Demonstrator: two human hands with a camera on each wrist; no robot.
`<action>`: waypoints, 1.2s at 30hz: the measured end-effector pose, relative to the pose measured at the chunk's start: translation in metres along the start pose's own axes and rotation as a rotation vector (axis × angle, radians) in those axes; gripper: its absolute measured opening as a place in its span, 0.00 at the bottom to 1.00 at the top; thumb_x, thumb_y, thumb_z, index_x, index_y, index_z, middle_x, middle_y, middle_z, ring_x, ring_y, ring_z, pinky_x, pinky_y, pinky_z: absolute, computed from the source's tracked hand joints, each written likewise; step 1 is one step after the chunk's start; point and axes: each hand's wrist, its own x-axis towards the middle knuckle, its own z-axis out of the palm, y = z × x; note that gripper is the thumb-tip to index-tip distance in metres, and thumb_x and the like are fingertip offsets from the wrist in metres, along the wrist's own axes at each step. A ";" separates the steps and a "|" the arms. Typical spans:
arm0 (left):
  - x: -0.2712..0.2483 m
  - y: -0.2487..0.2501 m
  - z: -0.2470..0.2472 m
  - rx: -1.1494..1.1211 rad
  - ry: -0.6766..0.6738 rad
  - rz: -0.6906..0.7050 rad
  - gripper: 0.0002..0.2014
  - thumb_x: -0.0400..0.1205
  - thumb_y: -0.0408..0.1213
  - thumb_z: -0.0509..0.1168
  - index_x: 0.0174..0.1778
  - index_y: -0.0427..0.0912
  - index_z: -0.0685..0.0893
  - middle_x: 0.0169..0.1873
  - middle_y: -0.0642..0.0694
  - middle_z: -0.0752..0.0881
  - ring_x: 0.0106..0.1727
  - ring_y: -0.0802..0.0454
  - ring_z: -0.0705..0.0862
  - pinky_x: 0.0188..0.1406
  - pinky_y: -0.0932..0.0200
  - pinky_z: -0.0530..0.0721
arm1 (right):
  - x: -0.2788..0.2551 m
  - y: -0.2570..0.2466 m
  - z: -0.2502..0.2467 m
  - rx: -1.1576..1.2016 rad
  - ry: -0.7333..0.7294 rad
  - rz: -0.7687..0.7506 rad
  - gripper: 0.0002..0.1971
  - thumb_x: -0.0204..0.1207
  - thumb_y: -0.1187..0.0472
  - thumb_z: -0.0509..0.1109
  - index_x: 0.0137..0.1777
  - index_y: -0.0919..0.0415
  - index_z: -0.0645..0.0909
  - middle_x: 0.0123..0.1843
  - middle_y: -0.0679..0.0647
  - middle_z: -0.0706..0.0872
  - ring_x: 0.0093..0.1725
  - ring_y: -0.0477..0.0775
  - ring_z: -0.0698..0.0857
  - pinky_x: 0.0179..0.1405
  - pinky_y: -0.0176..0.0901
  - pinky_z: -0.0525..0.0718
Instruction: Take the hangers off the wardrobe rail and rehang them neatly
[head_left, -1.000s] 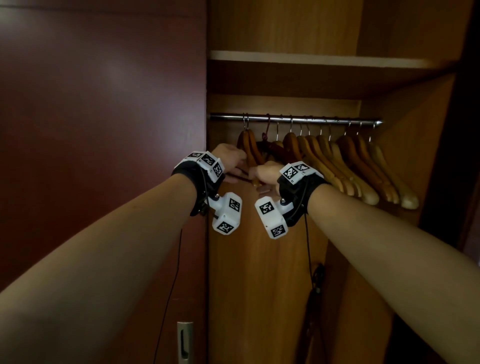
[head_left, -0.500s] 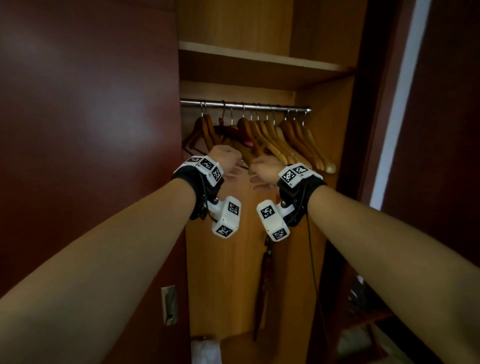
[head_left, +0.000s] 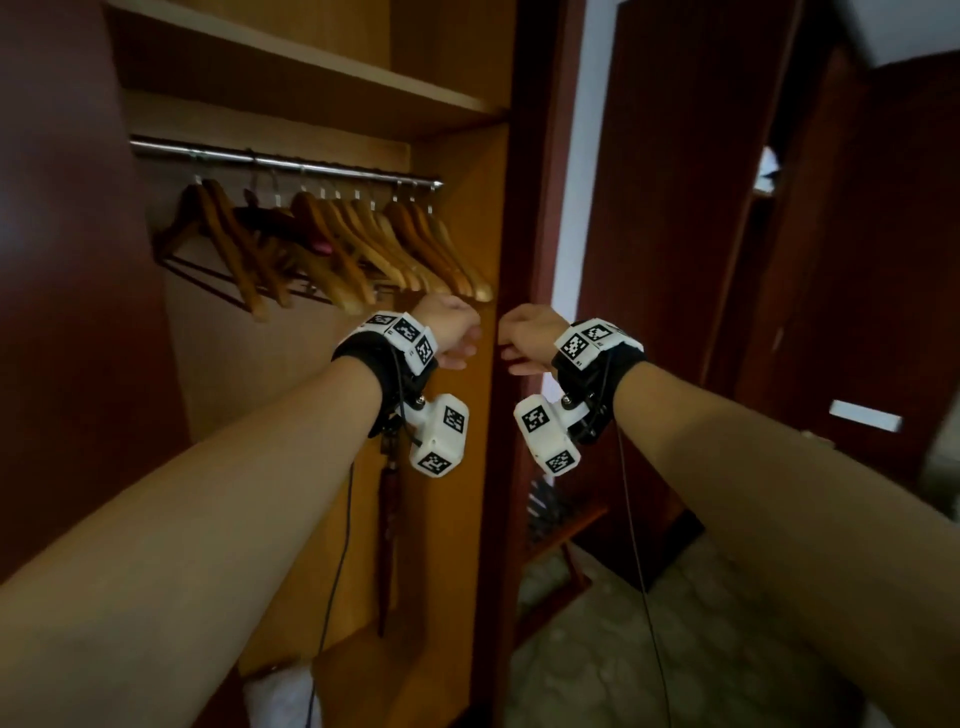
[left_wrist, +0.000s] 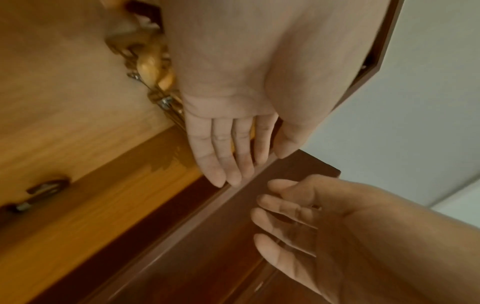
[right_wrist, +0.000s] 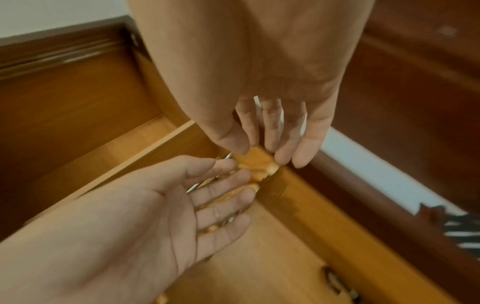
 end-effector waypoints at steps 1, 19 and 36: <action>-0.001 0.003 0.014 -0.002 -0.037 0.003 0.06 0.86 0.36 0.61 0.56 0.42 0.80 0.45 0.45 0.85 0.37 0.51 0.84 0.41 0.51 0.87 | -0.005 0.006 -0.013 -0.012 0.020 0.009 0.09 0.78 0.64 0.67 0.57 0.55 0.80 0.48 0.55 0.84 0.50 0.50 0.86 0.46 0.45 0.90; -0.125 0.069 0.306 0.004 -0.505 0.074 0.07 0.85 0.37 0.61 0.55 0.42 0.82 0.42 0.46 0.86 0.36 0.52 0.85 0.38 0.53 0.87 | -0.207 0.149 -0.268 -0.105 0.279 0.345 0.14 0.82 0.67 0.64 0.67 0.63 0.79 0.51 0.57 0.84 0.47 0.54 0.85 0.41 0.46 0.88; -0.332 0.130 0.560 0.043 -0.889 0.126 0.08 0.85 0.38 0.62 0.55 0.39 0.82 0.45 0.43 0.86 0.41 0.47 0.85 0.39 0.54 0.85 | -0.470 0.269 -0.453 -0.158 0.505 0.579 0.18 0.83 0.63 0.65 0.72 0.64 0.75 0.65 0.62 0.84 0.53 0.58 0.86 0.45 0.51 0.88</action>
